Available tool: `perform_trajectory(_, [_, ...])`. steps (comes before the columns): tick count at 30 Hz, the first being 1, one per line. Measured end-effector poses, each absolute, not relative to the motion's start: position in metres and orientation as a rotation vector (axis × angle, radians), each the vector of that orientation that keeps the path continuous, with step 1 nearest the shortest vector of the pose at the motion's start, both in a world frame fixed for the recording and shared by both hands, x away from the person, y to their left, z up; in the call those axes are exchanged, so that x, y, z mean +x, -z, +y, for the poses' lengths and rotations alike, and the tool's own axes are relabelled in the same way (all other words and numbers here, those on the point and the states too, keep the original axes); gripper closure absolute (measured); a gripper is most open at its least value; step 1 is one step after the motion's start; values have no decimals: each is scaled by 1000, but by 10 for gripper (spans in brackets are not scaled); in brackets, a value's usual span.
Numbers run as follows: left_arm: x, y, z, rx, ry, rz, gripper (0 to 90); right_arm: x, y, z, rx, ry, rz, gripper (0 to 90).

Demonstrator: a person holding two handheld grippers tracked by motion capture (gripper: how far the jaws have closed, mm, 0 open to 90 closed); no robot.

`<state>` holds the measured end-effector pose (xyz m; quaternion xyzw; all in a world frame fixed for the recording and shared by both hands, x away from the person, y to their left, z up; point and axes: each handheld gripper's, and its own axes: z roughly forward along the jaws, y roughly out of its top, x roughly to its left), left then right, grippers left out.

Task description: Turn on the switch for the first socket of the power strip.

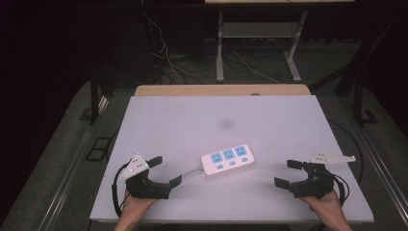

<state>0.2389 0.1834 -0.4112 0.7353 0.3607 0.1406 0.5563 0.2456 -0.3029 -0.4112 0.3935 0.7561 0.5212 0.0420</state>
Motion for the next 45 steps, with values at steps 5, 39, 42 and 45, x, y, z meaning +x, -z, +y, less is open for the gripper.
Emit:
perform_trajectory(5, [239,412,182,1750,-322,840,0,246,411,-301,1196,-1593,2326,10])
perform_trajectory(39, [240,407,170,1827,-265,821,0,248,416,-297,1189,-1556,2390,10])
perform_trajectory(42, [241,404,166,1858,-260,808,0,248,416,-297,1188,-1555,2392,10])
perform_trajectory(45, [243,403,163,1876,-247,806,0,248,416,-297,1187,-1553,2394,10])
